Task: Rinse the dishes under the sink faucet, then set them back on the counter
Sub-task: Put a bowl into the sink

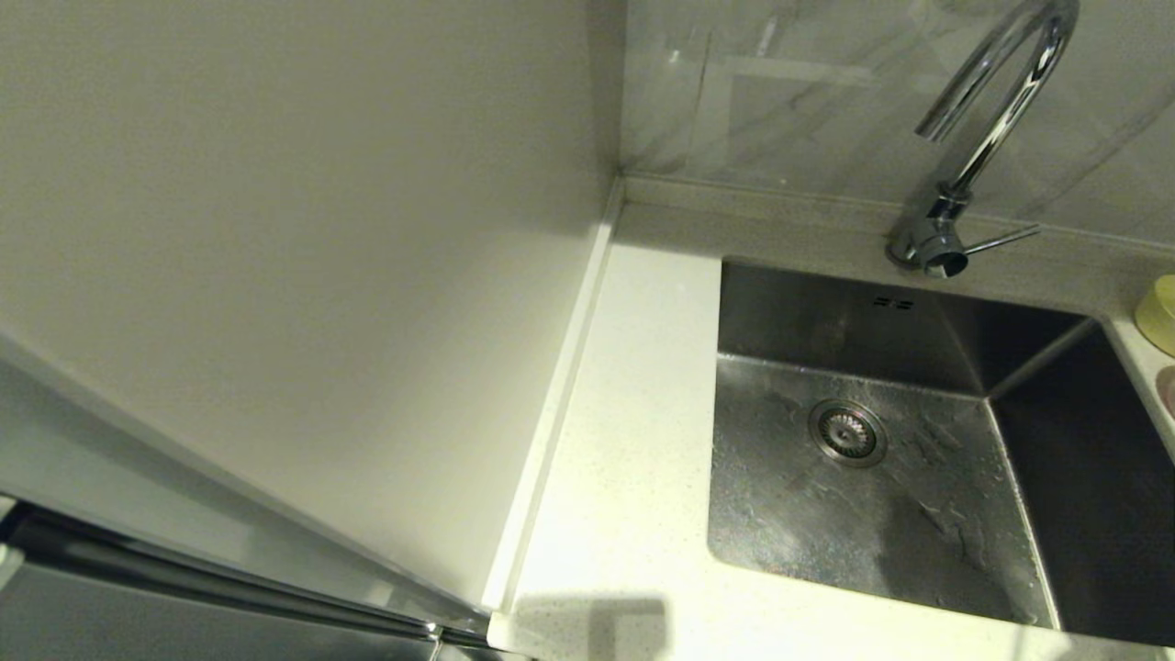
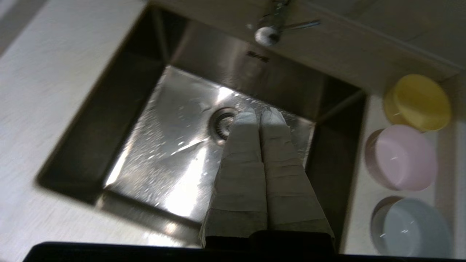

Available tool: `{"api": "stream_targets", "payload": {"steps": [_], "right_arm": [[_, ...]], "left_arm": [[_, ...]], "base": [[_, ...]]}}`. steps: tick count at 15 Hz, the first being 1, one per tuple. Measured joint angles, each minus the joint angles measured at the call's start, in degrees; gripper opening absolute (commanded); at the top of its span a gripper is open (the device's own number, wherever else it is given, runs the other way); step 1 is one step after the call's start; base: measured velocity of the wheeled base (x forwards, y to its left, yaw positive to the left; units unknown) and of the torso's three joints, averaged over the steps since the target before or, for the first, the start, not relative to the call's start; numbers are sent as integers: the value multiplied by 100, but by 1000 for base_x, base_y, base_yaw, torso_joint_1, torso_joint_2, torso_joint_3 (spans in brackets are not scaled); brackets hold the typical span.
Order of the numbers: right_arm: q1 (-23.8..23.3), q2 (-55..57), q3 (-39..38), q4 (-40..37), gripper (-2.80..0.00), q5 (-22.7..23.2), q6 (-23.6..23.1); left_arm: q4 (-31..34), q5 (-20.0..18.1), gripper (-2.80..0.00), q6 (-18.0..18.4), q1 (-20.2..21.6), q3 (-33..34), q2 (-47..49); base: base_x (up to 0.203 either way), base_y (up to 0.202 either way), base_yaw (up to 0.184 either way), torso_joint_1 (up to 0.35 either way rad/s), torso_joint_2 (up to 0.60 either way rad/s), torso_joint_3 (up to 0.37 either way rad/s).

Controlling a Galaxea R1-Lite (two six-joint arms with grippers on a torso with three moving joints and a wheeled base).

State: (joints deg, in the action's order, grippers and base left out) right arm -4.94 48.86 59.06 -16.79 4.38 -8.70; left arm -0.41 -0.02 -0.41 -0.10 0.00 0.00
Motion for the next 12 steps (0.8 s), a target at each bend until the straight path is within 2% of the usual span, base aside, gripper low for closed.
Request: {"api": "stream_targets", "payload": {"steps": [2,6,10,12], "right_arm": [[-33,1006,813,-53,-280,-513,-83],[-137,2684,2122,-399,-280,-1522,-584],[-682,4005,3310,-495,-280,-1761,-1144],[-978,4429,3631,-526,-280,-1790,-1187]], "left_arm": [[-2,2,-280,0,0,0,0],[0,2,-280,-1,0,0,0],[0,2,-280,1,0,0,0],[1,2,-280,-1,0,0,0]], "base": [[0,0,0,0,0,0],[0,0,0,0,0,0],[0,0,0,0,0,0],[0,0,0,0,0,0]]}}
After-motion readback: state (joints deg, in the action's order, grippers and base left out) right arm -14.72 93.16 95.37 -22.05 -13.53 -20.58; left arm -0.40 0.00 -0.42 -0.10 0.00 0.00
